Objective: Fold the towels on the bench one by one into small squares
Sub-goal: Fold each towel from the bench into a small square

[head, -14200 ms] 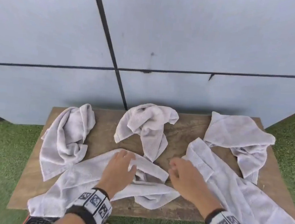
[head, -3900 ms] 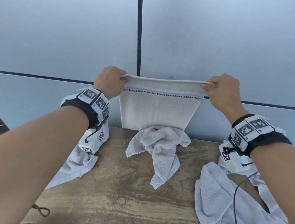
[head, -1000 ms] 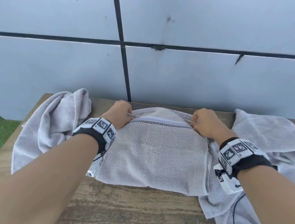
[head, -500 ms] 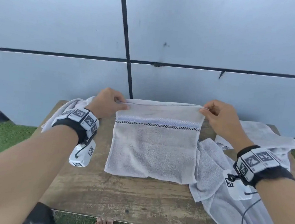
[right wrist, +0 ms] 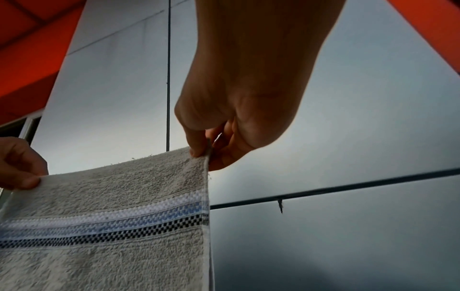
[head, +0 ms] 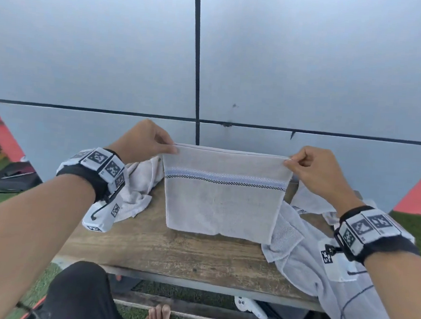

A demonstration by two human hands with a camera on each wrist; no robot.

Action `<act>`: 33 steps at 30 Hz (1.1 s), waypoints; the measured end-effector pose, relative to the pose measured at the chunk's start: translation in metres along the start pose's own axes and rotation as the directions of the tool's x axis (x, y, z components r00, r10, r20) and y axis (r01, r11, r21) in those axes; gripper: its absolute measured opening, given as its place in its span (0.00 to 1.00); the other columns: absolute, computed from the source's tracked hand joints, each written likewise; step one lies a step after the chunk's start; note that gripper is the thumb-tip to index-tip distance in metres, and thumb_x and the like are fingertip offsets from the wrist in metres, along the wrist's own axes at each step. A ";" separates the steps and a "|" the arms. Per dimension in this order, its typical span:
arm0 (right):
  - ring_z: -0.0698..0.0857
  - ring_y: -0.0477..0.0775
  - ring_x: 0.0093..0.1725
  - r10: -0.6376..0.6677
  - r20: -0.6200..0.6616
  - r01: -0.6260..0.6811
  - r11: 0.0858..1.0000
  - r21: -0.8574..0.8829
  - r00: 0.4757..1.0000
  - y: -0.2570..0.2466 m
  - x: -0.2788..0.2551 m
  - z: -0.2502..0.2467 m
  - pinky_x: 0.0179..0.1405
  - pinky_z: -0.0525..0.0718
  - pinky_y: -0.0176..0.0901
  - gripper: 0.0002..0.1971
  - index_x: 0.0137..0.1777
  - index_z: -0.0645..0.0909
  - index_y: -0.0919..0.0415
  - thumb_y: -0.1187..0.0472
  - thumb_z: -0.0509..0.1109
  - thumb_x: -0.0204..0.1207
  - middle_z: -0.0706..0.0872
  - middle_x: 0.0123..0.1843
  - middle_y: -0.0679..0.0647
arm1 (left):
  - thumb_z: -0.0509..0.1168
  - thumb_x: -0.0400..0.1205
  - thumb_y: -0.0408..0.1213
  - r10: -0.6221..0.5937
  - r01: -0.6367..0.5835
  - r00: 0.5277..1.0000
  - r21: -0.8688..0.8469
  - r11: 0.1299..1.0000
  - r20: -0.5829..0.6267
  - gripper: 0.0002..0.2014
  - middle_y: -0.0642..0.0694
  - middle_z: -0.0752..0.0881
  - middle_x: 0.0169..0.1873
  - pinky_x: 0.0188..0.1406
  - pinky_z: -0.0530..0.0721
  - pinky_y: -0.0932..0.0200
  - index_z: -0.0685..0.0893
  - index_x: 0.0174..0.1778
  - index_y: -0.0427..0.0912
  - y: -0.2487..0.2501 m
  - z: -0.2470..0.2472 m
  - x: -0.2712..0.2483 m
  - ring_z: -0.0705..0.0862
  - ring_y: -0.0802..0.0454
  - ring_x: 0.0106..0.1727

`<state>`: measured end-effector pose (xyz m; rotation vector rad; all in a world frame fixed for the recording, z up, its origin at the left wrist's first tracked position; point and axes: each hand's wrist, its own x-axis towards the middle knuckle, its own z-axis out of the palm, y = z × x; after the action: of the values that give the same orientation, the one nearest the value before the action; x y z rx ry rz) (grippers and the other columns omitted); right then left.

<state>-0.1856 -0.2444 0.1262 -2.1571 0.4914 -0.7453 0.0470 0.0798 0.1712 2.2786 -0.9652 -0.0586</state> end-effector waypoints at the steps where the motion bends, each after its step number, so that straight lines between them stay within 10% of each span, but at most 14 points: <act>1: 0.92 0.54 0.46 -0.003 0.001 0.003 1.000 -0.001 1.000 -0.005 -0.005 -0.004 0.55 0.90 0.54 0.09 0.37 0.83 0.63 0.64 0.80 0.74 0.93 0.47 0.58 | 0.81 0.74 0.40 0.009 -0.009 1.000 -0.002 1.000 -0.014 0.06 0.41 0.92 0.33 0.40 0.82 0.56 0.94 0.37 0.42 0.004 -0.003 -0.007 0.82 0.55 0.32; 9: 0.93 0.55 0.46 -0.014 -0.029 0.013 1.000 -0.028 0.999 -0.030 -0.038 -0.027 0.58 0.89 0.59 0.10 0.35 0.83 0.61 0.64 0.83 0.70 0.93 0.44 0.56 | 0.76 0.79 0.34 0.081 -0.080 0.996 0.040 0.996 -0.026 0.04 0.51 0.90 0.31 0.33 0.78 0.77 0.93 0.40 0.38 0.022 -0.018 -0.047 0.82 0.68 0.28; 24: 0.92 0.60 0.44 0.027 0.035 -0.023 0.992 -0.123 0.999 -0.046 -0.051 -0.033 0.53 0.89 0.61 0.11 0.35 0.83 0.62 0.63 0.84 0.69 0.92 0.40 0.58 | 0.74 0.80 0.32 0.094 -0.094 0.996 0.024 0.995 -0.003 0.03 0.41 0.91 0.35 0.46 0.86 0.54 0.89 0.40 0.41 0.022 -0.026 -0.069 0.86 0.52 0.35; 33: 0.85 0.49 0.41 -0.099 -0.080 0.093 0.993 -0.076 0.992 -0.060 -0.034 -0.011 0.43 0.79 0.17 0.10 0.55 0.89 0.63 0.67 0.79 0.74 0.90 0.45 0.57 | 0.71 0.83 0.33 0.096 -0.089 0.979 0.044 0.995 -0.177 0.05 0.39 0.90 0.36 0.30 0.75 0.78 0.90 0.52 0.38 0.017 -0.031 -0.069 0.81 0.64 0.26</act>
<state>-0.2118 -0.1942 0.1672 -2.2362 0.4673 -0.8864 -0.0053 0.1336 0.1909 2.2242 -0.9818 0.2025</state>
